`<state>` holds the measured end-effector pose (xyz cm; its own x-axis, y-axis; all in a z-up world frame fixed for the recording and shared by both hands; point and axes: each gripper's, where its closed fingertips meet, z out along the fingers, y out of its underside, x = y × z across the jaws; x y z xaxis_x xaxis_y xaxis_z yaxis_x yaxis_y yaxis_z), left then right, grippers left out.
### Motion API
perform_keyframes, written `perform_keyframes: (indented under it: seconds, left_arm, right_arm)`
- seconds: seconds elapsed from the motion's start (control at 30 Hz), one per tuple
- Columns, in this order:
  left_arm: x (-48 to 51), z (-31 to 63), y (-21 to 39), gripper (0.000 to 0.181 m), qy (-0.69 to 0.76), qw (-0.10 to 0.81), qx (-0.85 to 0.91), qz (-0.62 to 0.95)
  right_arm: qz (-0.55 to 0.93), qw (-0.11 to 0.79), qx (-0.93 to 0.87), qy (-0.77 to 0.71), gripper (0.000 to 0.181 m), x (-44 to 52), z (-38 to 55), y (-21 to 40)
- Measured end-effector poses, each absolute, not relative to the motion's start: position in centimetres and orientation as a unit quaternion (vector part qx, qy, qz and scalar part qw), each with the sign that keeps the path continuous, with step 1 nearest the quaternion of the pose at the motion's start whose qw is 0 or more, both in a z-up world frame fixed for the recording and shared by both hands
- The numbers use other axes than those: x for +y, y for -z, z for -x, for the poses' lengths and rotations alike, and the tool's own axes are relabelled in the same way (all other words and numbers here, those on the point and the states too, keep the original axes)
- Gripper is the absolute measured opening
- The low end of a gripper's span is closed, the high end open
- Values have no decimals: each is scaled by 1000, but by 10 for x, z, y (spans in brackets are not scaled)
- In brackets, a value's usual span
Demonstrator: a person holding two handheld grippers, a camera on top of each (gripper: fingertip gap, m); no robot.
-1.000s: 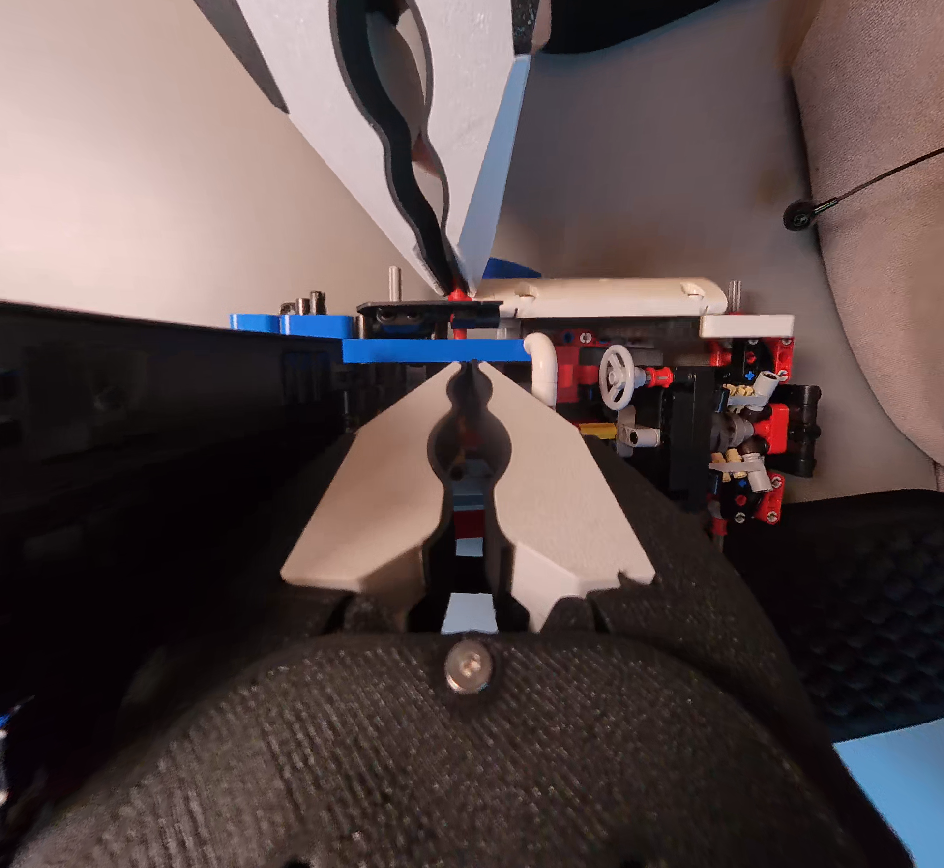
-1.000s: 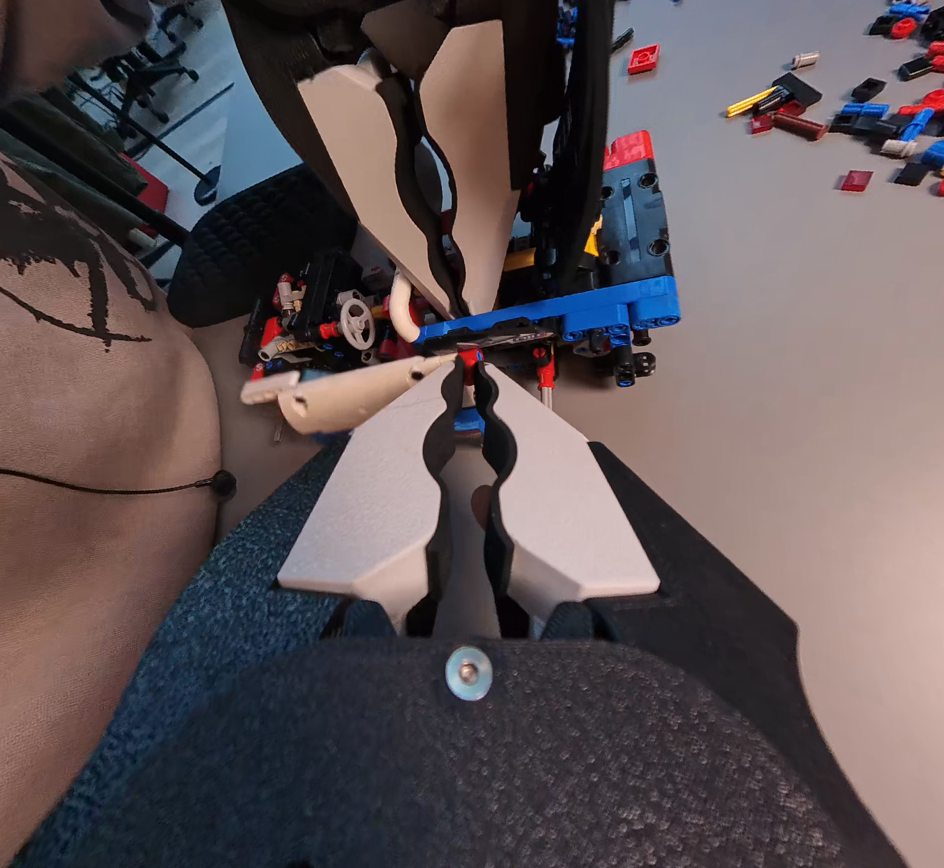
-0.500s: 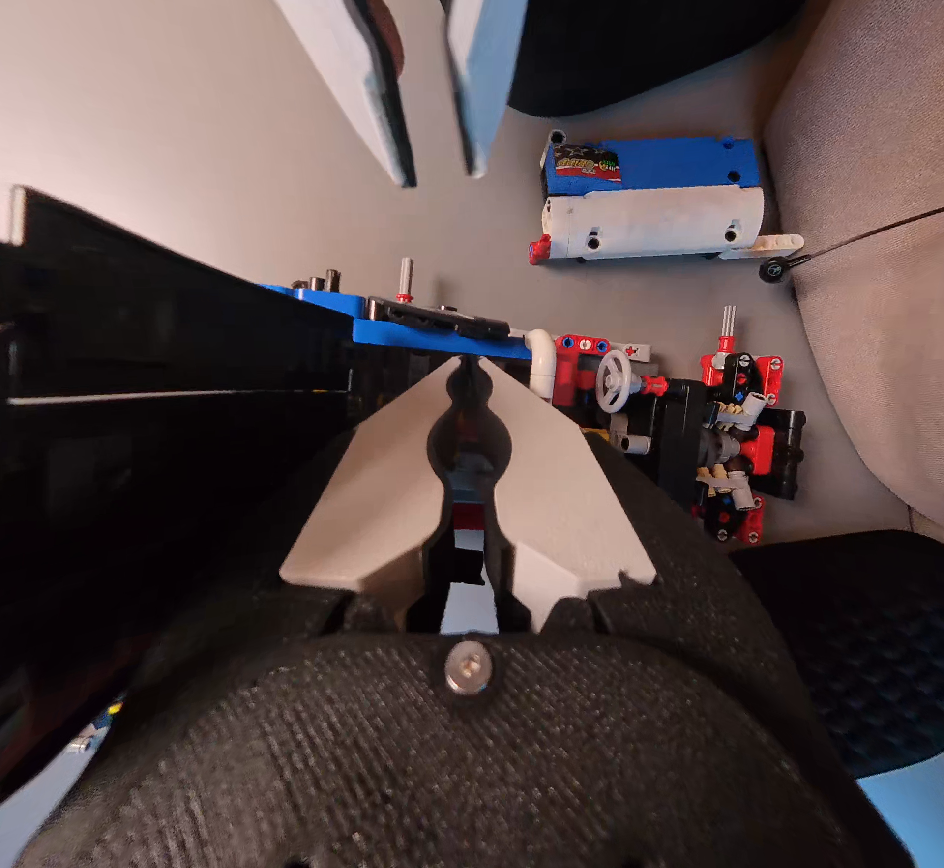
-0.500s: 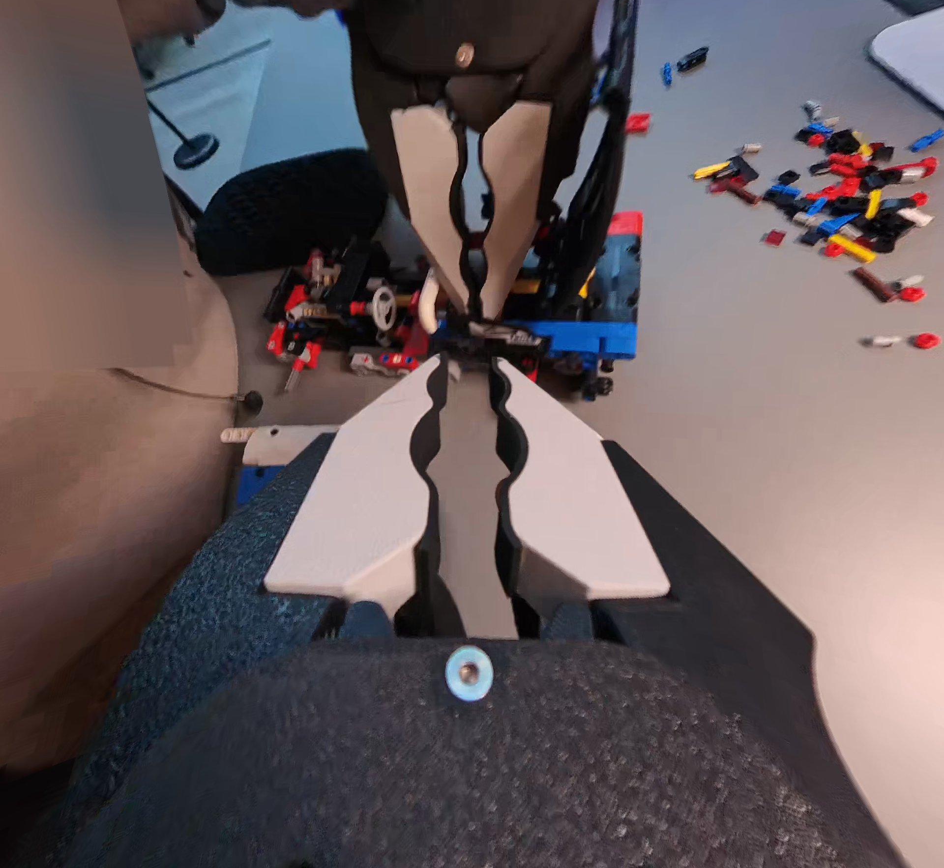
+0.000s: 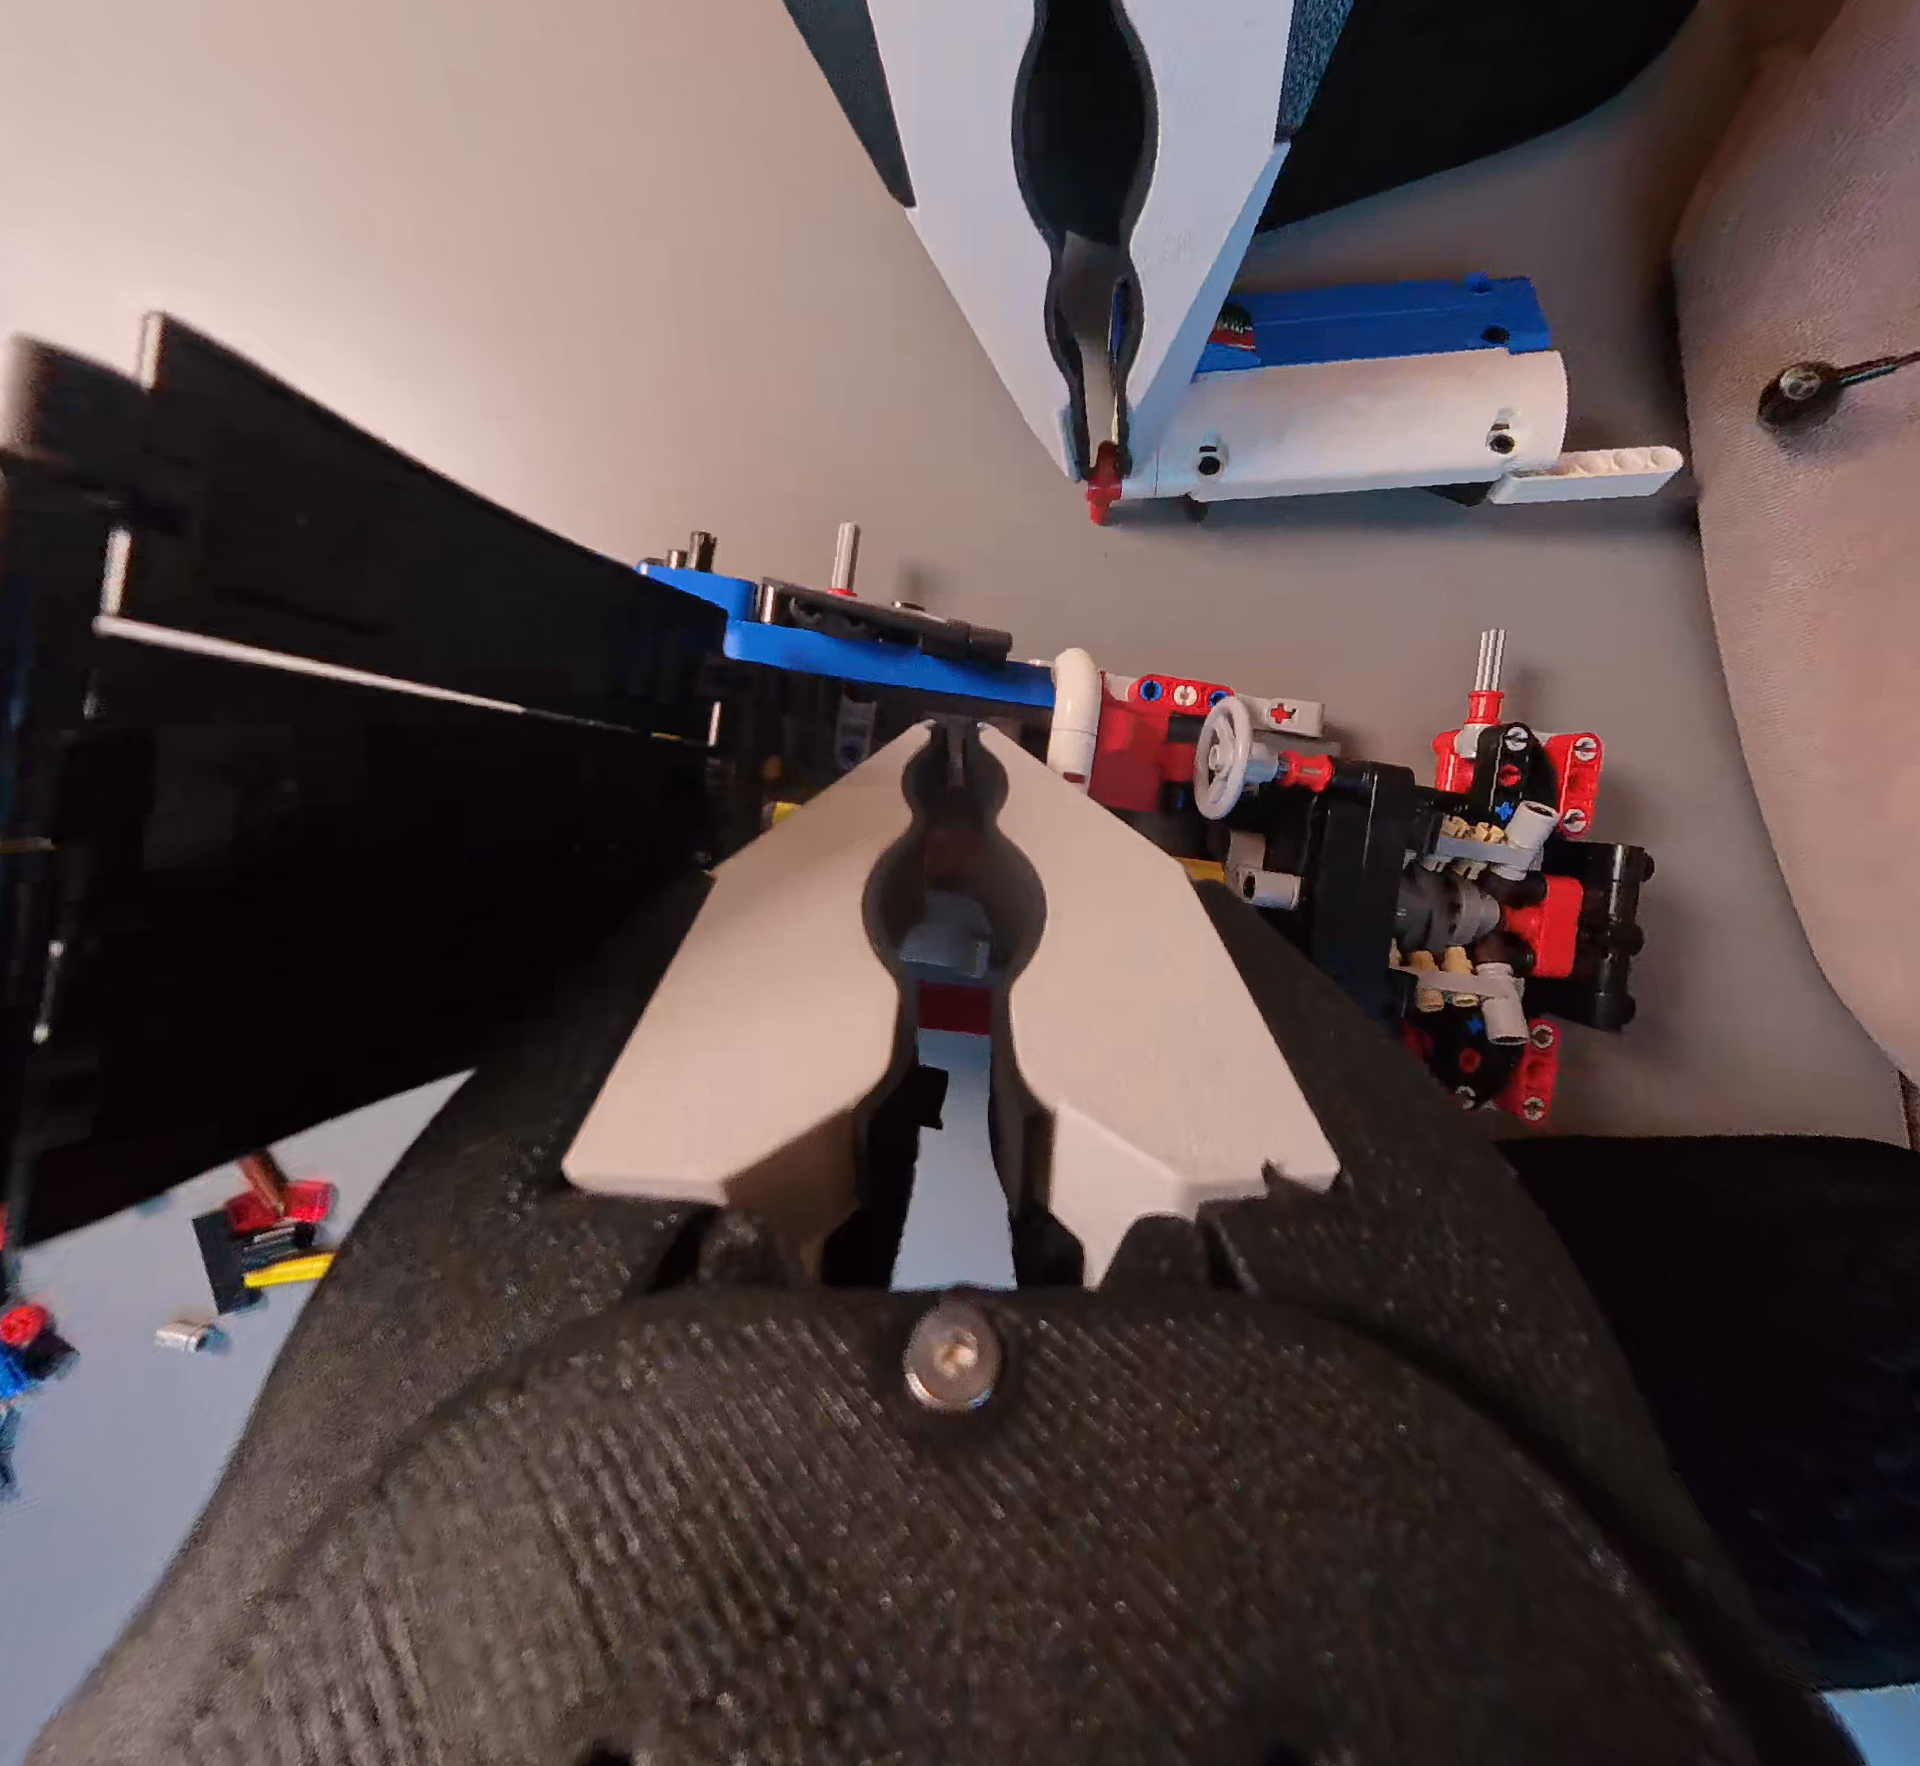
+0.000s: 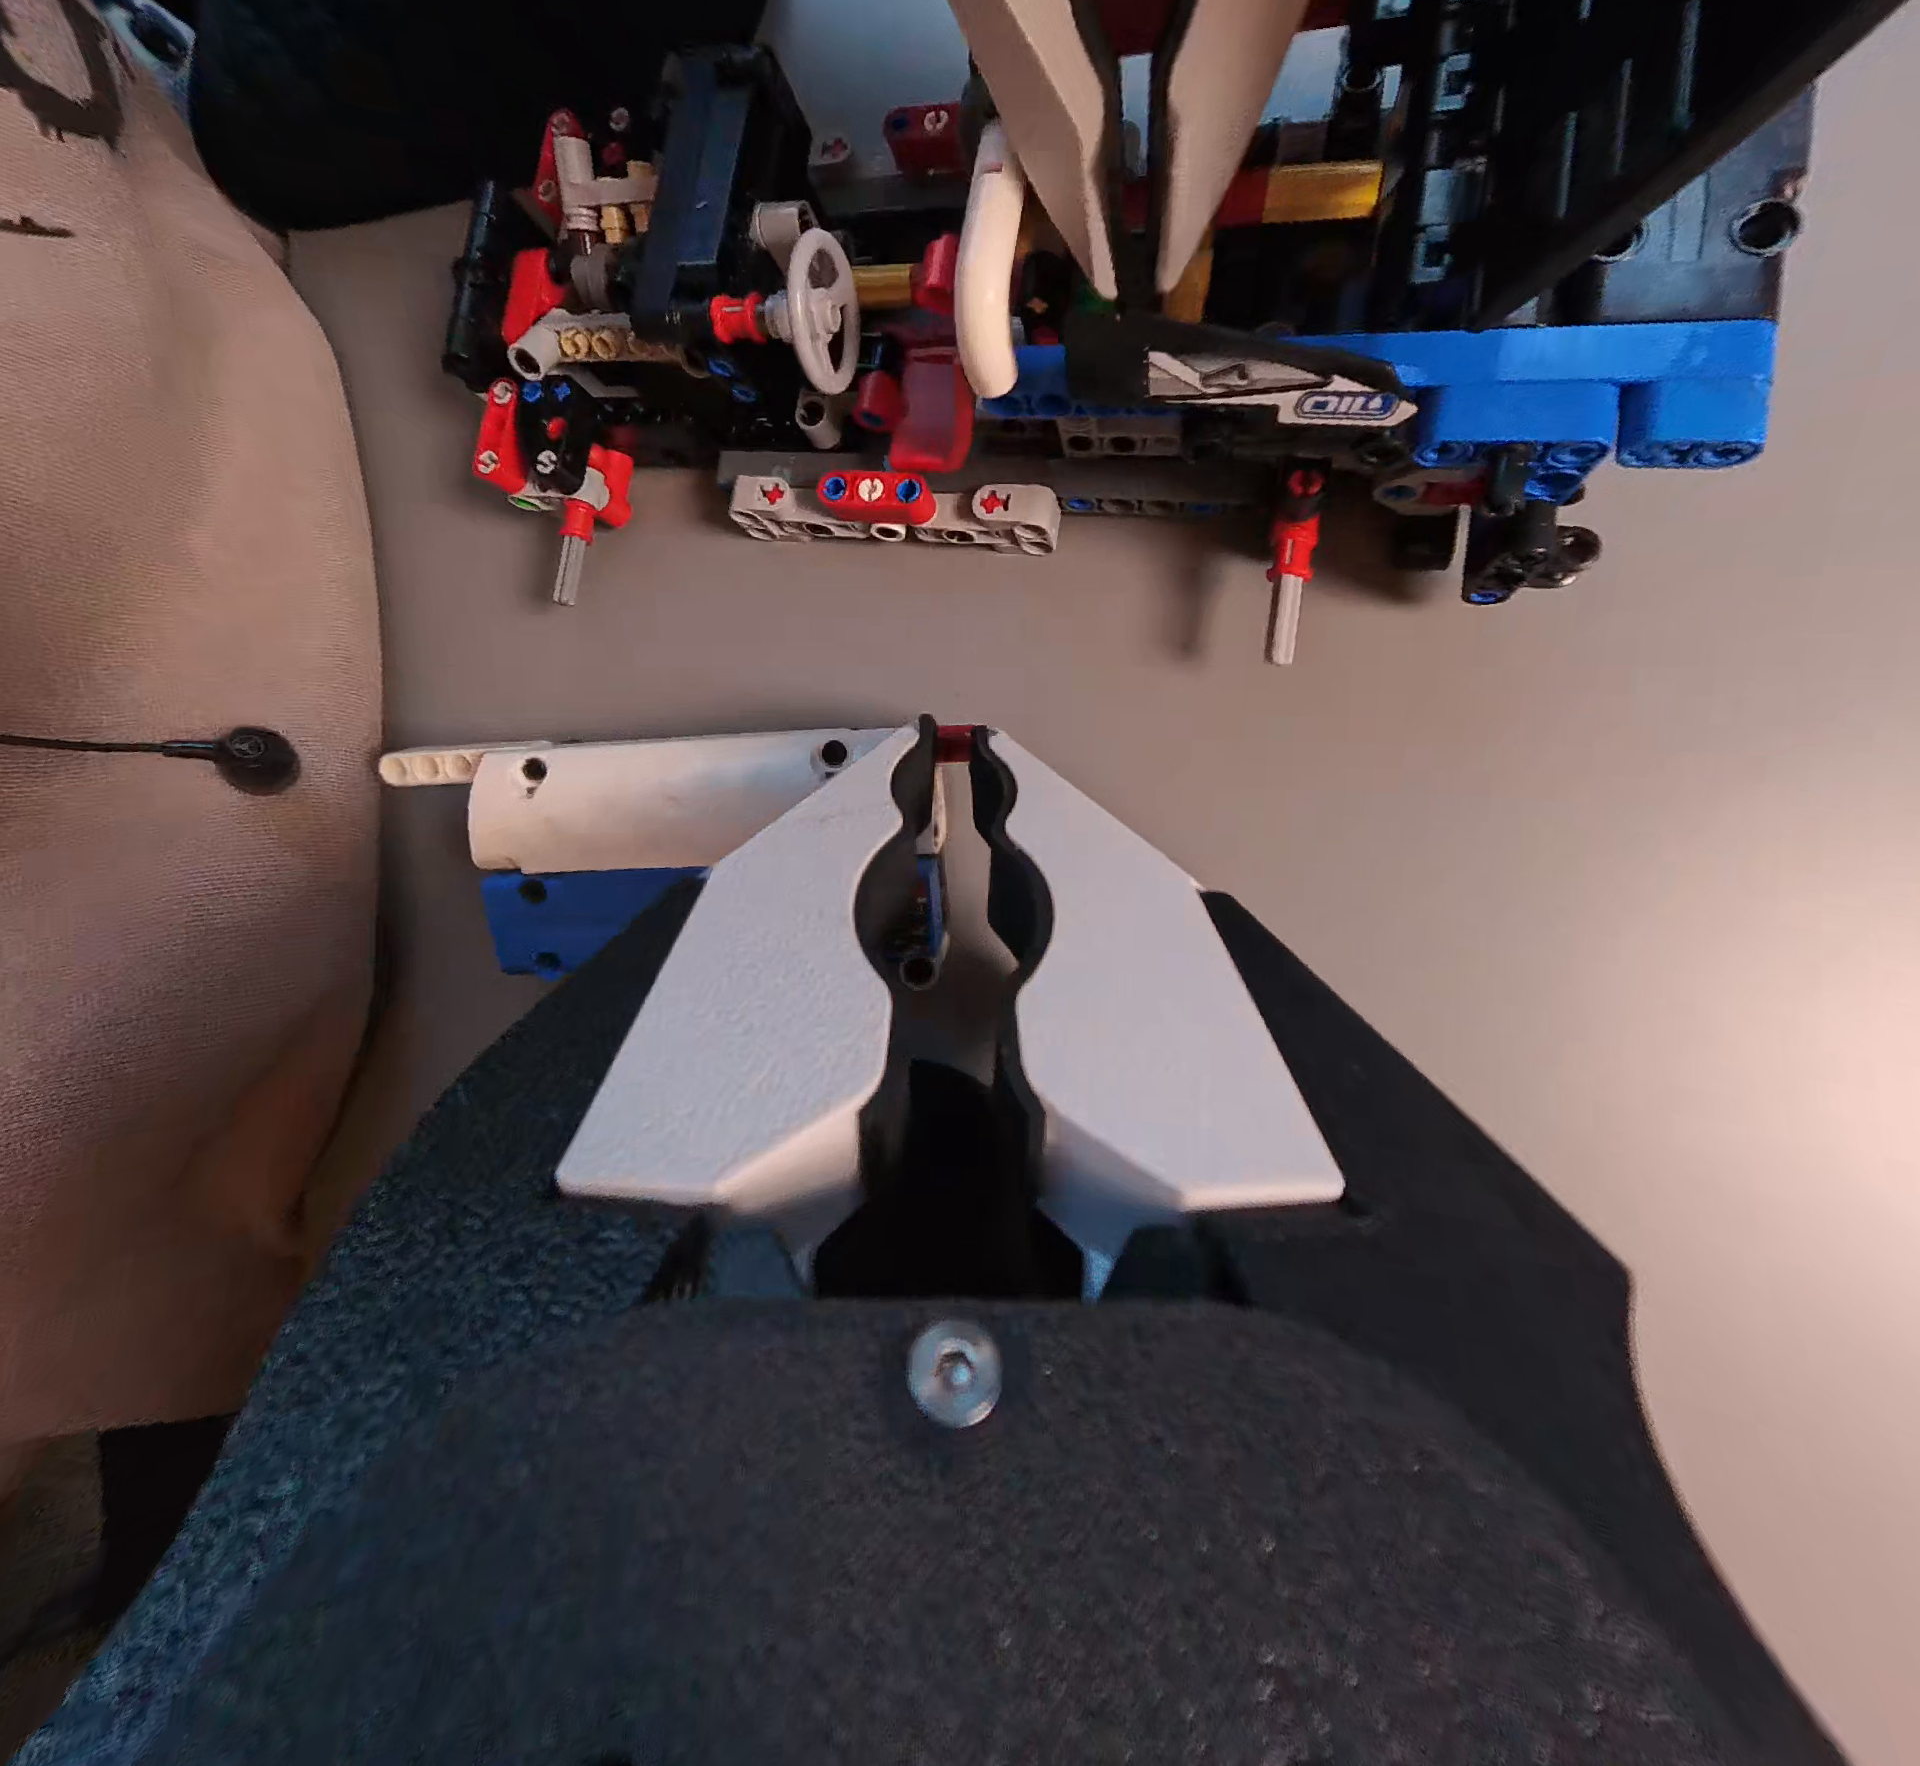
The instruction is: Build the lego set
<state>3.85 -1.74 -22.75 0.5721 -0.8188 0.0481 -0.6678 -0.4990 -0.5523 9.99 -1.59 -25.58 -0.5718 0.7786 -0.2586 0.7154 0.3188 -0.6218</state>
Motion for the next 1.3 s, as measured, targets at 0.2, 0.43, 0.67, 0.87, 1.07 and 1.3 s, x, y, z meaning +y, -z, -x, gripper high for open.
perform_keyframes:
  seconds: [0.2,0.43,0.67,0.87,1.07,1.3]
  left_arm:
    - [-18,-38,224,0,149,268,420,854]
    - [-13,-39,232,3,125,226,454,853]
    - [-10,-40,233,7,134,226,457,850]
    - [-8,-40,234,8,164,241,427,856]
    - [-10,-44,206,13,195,295,408,842]
    - [-13,-81,145,41,430,403,210,780]
  right_arm:
    - [474,56,-809,-343,4,-14,-103,256]
    - [475,110,-798,-355,2,-7,-100,252]
    - [470,217,-664,-539,2,13,-82,194]
    - [526,225,-492,-656,3,29,-61,158]
    - [544,234,-418,-690,3,30,-55,154]
    - [482,276,-419,-718,3,22,-61,125]
